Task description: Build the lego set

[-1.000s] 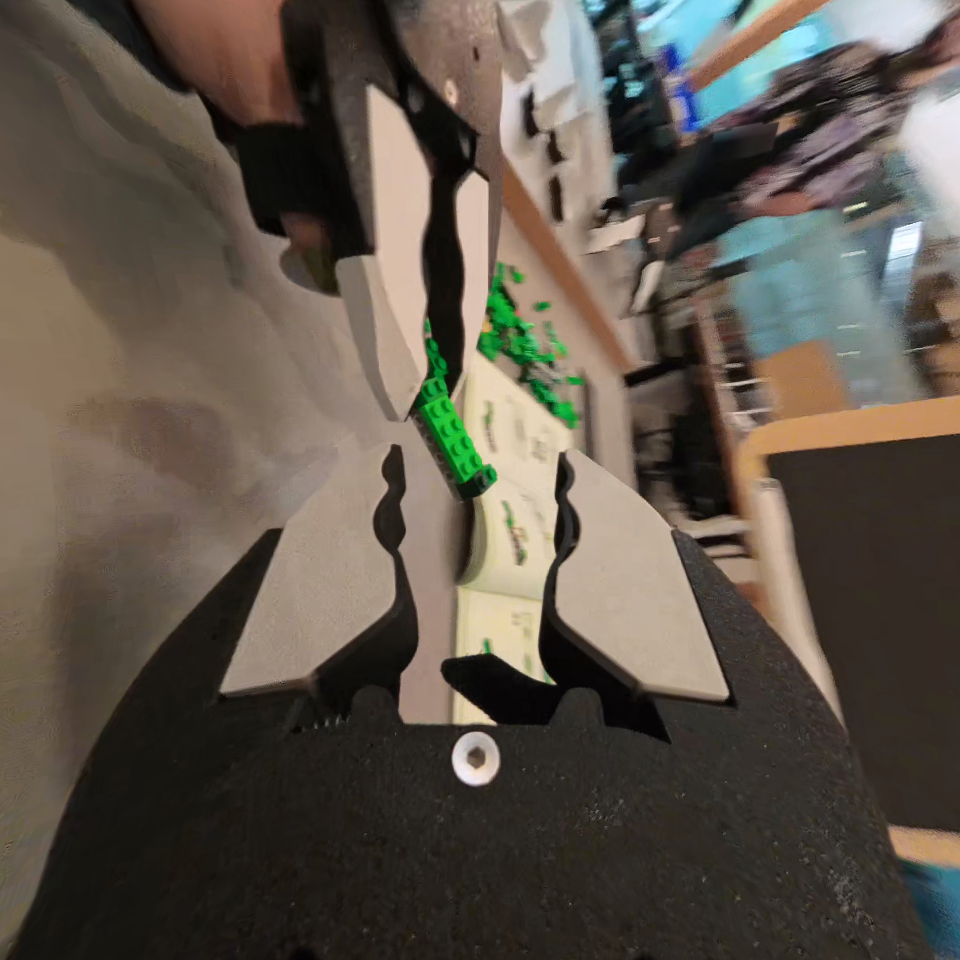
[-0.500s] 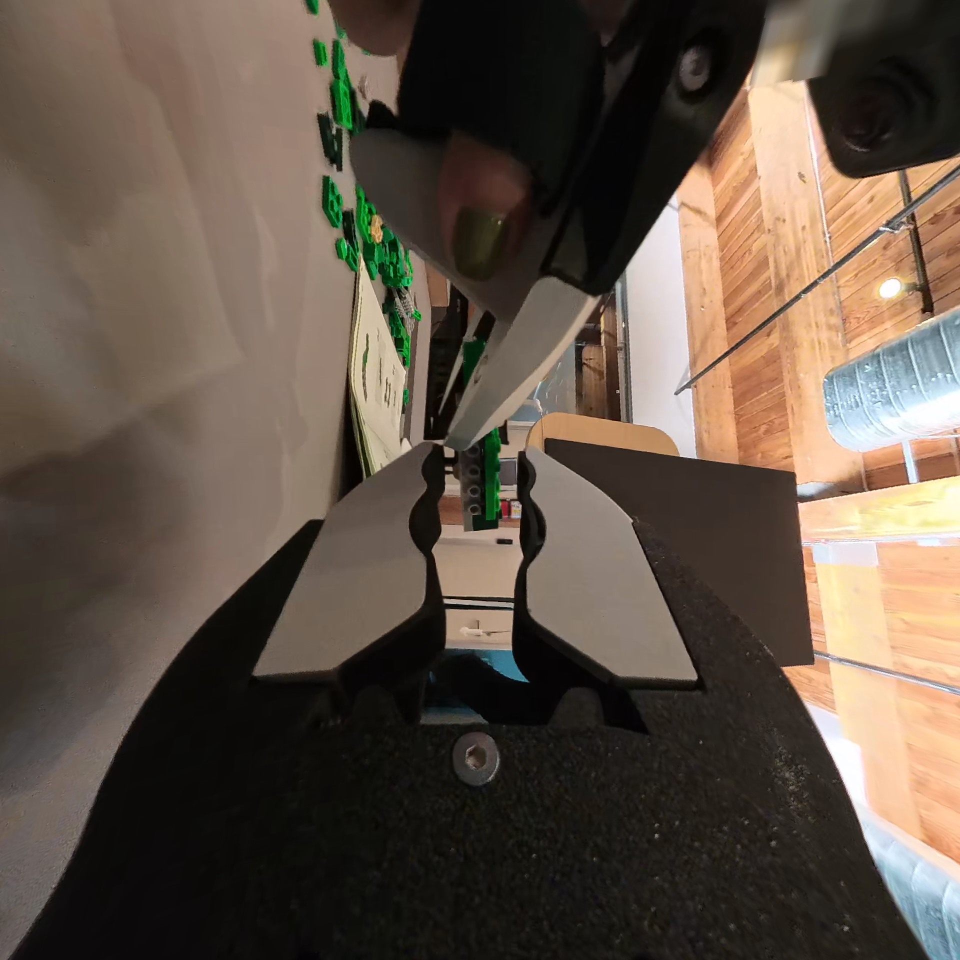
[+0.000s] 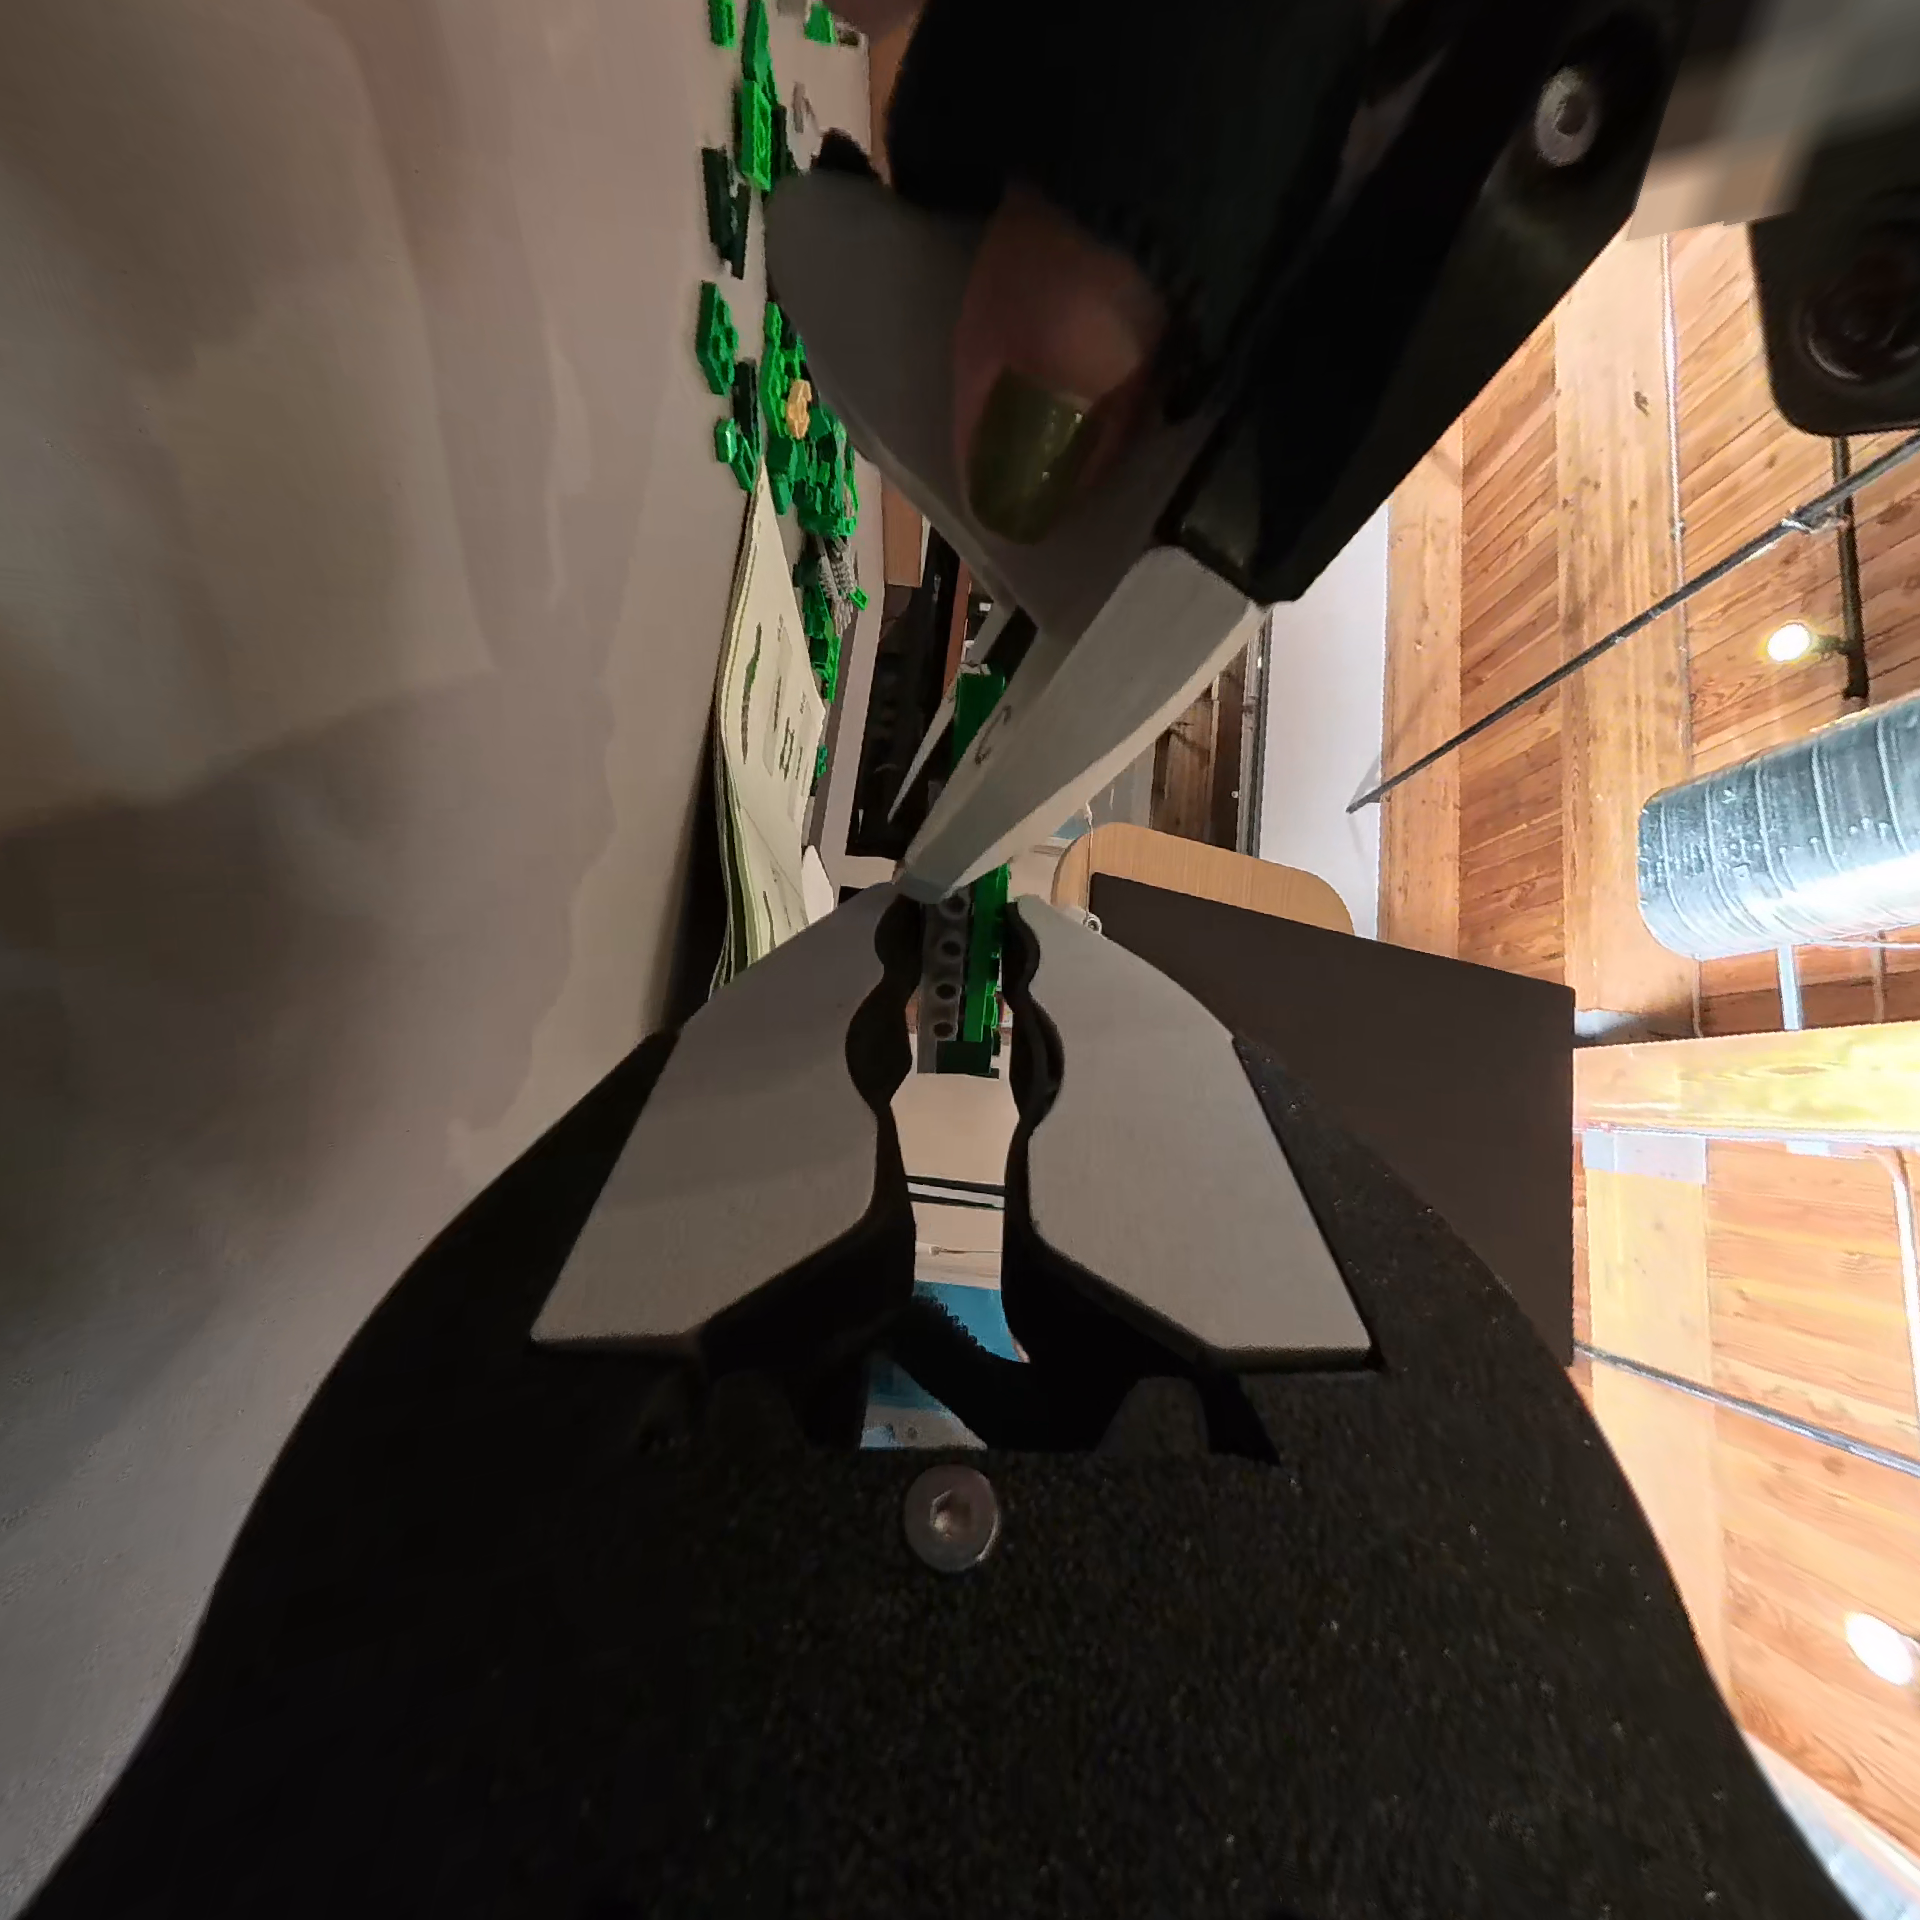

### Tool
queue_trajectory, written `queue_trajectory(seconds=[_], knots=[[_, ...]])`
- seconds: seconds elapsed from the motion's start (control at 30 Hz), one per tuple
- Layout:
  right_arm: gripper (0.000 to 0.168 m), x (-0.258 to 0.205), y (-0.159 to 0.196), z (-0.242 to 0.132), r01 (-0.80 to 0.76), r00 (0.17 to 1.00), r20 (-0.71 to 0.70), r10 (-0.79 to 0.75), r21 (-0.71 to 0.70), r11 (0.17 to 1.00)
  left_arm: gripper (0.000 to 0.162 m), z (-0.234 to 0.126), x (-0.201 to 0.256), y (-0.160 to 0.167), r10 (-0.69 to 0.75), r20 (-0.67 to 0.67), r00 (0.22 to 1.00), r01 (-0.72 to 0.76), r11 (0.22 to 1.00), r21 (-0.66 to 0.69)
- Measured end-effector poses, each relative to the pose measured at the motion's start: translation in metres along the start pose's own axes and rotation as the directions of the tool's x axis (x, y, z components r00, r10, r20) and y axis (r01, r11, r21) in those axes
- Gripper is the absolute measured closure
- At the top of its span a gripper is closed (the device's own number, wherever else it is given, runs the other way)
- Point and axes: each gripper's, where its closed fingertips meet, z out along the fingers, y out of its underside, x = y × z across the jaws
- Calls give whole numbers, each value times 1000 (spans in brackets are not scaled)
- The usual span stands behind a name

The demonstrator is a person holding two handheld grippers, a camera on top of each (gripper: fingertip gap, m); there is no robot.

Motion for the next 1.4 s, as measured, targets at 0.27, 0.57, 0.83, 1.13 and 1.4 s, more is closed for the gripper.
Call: queue_trajectory(seconds=[0.27,0.57,0.83,1.13,1.4], knots=[[155,-4,1,-3,-80,993,89,77,33,996,137,2,3,1,6,-4,1000,-6,1000,-10],[155,-9,-5,-10,-329,909,291,300,58,942,120,1,9,-5,141,4,990,-141,990,18],[155,-8,-16,-27,-559,711,545,444,57,827,133,2,14,2,591,120,798,-583,806,-100],[155,5,-15,-36,-491,725,563,396,21,871,135,-5,27,-14,730,200,654,-741,671,-25],[155,16,-15,-39,-457,746,546,380,6,889,134,-13,34,-26,810,307,500,-851,525,2]])
